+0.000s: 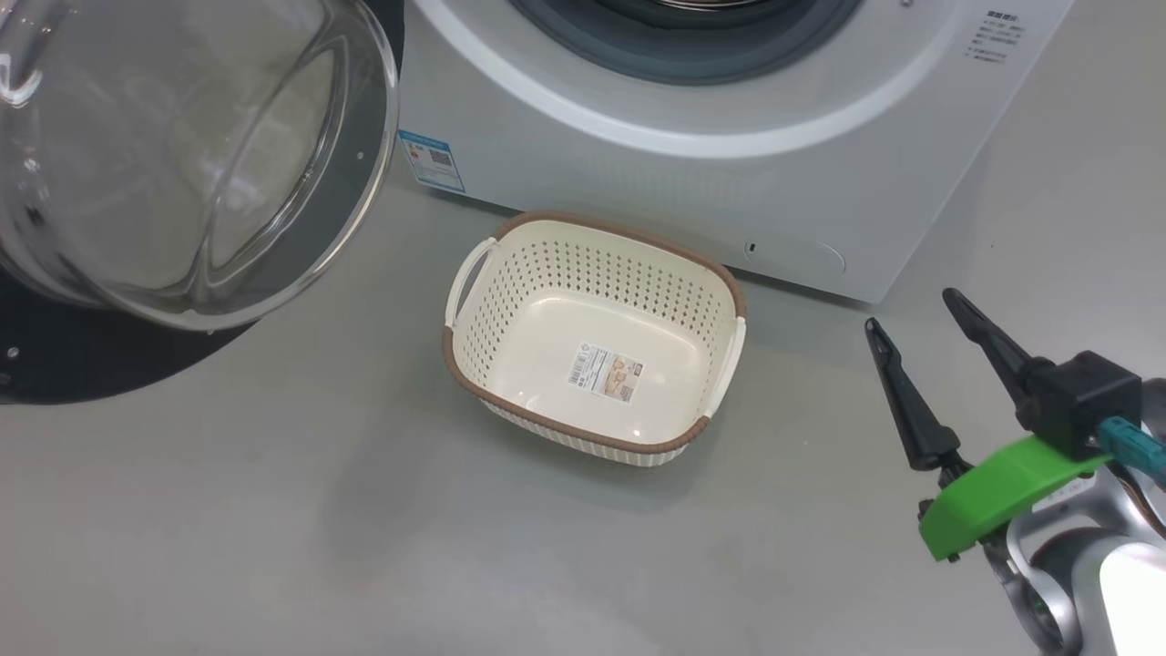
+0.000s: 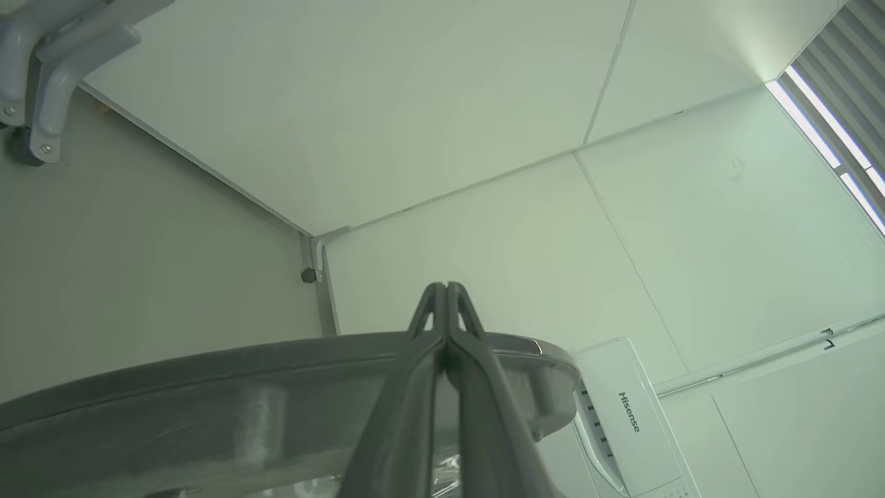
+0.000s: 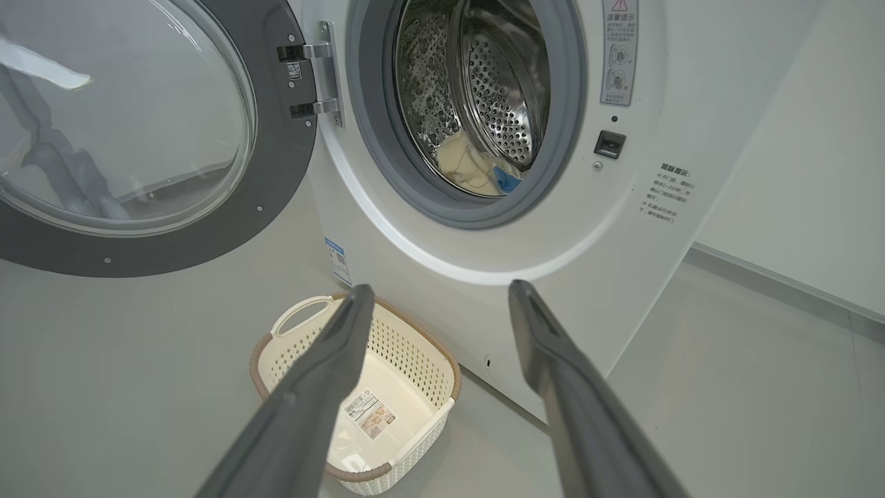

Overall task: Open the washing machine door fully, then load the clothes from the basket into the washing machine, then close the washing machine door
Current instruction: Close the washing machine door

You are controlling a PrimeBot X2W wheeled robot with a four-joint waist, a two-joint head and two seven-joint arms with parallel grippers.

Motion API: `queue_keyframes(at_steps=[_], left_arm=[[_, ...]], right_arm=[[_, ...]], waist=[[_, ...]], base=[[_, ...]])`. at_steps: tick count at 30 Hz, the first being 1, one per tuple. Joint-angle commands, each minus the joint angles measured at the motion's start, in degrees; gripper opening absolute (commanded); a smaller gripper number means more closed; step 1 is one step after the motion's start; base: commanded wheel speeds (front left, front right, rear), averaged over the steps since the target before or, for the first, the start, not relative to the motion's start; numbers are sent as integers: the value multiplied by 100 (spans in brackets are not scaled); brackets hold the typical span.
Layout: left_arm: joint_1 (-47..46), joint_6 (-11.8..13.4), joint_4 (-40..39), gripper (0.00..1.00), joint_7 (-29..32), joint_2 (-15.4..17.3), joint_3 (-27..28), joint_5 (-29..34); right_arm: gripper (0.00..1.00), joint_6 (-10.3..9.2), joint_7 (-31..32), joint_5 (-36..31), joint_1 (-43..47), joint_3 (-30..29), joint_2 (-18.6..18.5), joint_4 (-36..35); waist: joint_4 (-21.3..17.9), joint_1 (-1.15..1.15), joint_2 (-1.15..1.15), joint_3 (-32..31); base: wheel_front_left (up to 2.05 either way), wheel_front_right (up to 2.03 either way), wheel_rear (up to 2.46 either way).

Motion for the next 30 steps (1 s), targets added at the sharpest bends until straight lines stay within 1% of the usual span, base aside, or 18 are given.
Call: queue_keyframes(at_steps=[1, 9, 16, 30], left_arm=[[-257, -39, -68, 0, -54, 264, 318, 85], [-373, -39, 574, 0, -198, 101, 411, 384], [-473, -39, 997, 0, -235, 121, 416, 510], [-385, -39, 1127, 0, 148, 233, 378, 505]], right_arm=[[100, -16, 51, 34, -240, 147, -100, -246], [100, -16, 212, 53, -299, 190, -158, -356], [100, -16, 301, 78, -294, 188, -183, -425], [100, -16, 453, 120, -236, 156, -225, -547]], waist=[[-52, -1, 0, 37], [-188, -1, 0, 146], [-280, -1, 0, 190], [-355, -1, 0, 212]], base=[[0, 0, 0], [0, 0, 0], [0, 0, 0], [0, 0, 0]])
